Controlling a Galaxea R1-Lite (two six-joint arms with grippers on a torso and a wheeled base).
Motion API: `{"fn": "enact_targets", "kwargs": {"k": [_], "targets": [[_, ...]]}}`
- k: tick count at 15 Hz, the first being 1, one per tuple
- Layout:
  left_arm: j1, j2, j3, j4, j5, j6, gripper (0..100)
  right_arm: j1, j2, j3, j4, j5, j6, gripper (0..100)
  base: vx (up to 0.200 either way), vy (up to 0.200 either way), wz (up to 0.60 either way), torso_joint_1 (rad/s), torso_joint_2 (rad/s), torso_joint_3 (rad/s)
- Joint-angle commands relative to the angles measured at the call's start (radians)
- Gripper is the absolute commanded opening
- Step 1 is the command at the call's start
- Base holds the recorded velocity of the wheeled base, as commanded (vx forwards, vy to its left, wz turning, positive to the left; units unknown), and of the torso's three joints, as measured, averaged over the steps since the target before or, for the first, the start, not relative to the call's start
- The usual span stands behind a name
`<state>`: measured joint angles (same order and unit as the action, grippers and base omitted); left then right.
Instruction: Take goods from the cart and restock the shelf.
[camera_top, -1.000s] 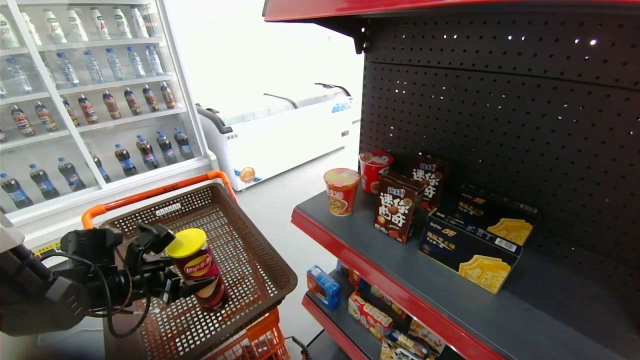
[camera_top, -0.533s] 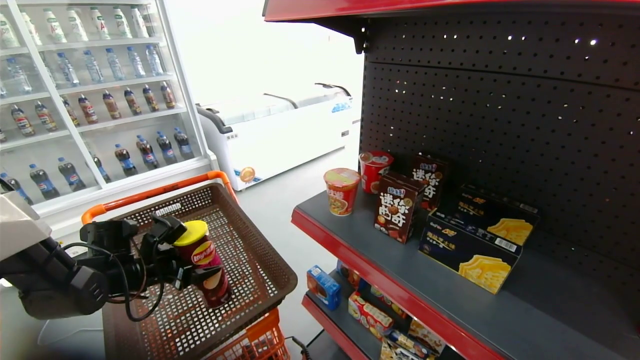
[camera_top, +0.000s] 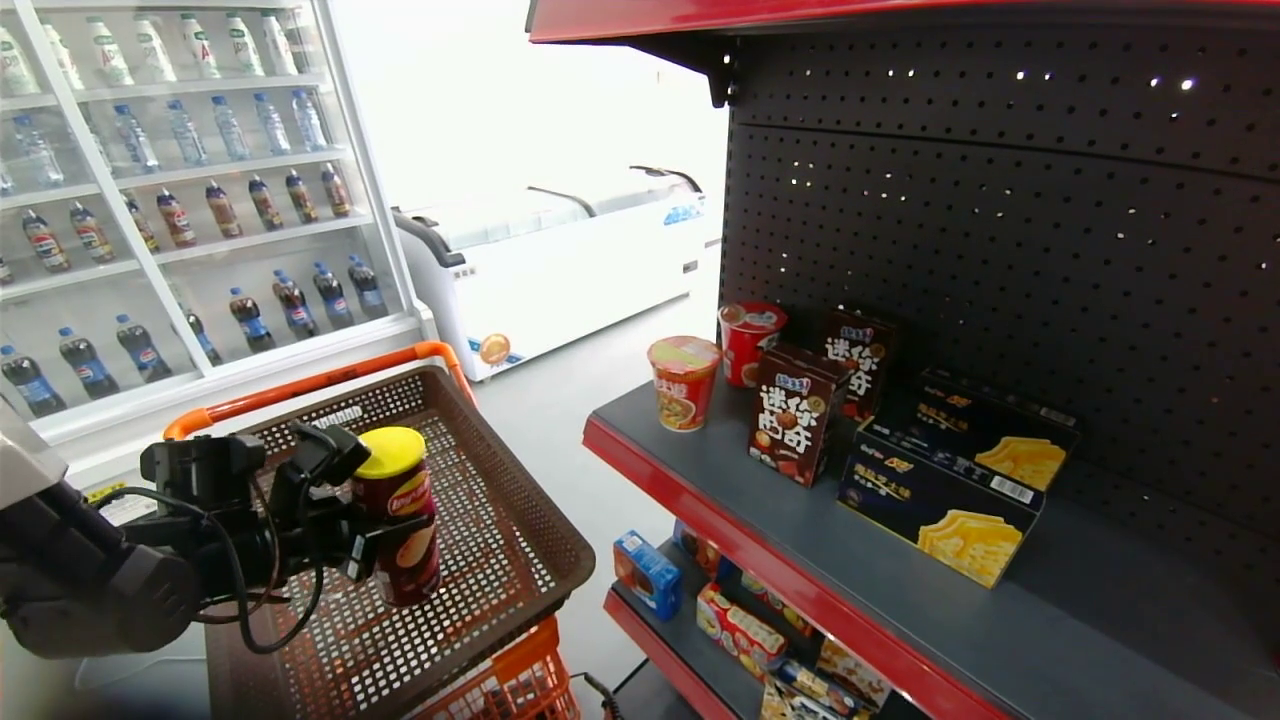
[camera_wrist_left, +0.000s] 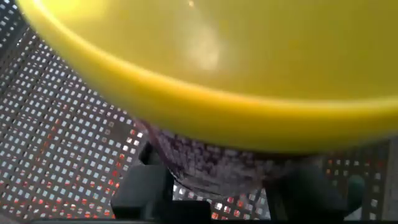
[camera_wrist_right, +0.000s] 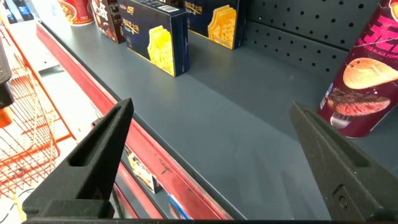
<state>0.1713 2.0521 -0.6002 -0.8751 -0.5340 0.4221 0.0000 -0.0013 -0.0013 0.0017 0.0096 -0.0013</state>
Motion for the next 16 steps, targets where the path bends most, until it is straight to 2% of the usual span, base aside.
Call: {"fn": "enact_targets", "kwargs": {"k": [1, 3, 6, 9, 10, 11, 12, 13, 16], "targets": [[0.002, -0.067, 0.034, -0.012, -0.001, -0.017, 0, 0.0, 0.001, 0.0, -0.002, 0.001, 0.0, 100, 0.0, 0.0, 0.0, 0.0, 0.0, 0.0], [0.002, -0.173, 0.085, -0.036, 0.002, -0.028, 0, 0.0, 0.001, 0.0, 0.0, 0.001, 0.0, 100, 0.0, 0.0, 0.0, 0.0, 0.0, 0.0], [-0.001, -0.351, 0.122, -0.022, 0.006, -0.083, 0, 0.0, 0.001, 0.0, 0.0, 0.001, 0.0, 100, 0.0, 0.0, 0.0, 0.0, 0.0, 0.0], [-0.036, -0.589, 0.185, 0.059, 0.094, -0.155, 0, 0.0, 0.001, 0.0, 0.0, 0.001, 0.0, 100, 0.0, 0.0, 0.0, 0.0, 0.0, 0.0], [-0.053, -0.724, 0.188, 0.163, 0.151, -0.233, 0, 0.0, 0.001, 0.0, 0.0, 0.001, -0.002, 100, 0.0, 0.0, 0.0, 0.0, 0.0, 0.0], [-0.053, -0.807, 0.177, 0.252, 0.164, -0.27, 0, 0.0, 0.001, 0.0, -0.002, 0.001, 0.0, 100, 0.0, 0.0, 0.0, 0.0, 0.0, 0.0], [-0.055, -0.896, 0.163, 0.355, 0.154, -0.295, 0, 0.0, 0.001, 0.0, 0.0, 0.001, 0.0, 100, 0.0, 0.0, 0.0, 0.0, 0.0, 0.0], [-0.053, -0.986, 0.16, 0.446, 0.155, -0.31, 0, 0.0, 0.001, 0.0, 0.0, 0.001, 0.0, 100, 0.0, 0.0, 0.0, 0.0, 0.0, 0.0], [-0.041, -1.241, 0.18, 0.693, 0.181, -0.309, 0, 0.0, 0.001, 0.0, 0.0, 0.001, 0.0, 100, 0.0, 0.0, 0.0, 0.0, 0.0, 0.0]]}}
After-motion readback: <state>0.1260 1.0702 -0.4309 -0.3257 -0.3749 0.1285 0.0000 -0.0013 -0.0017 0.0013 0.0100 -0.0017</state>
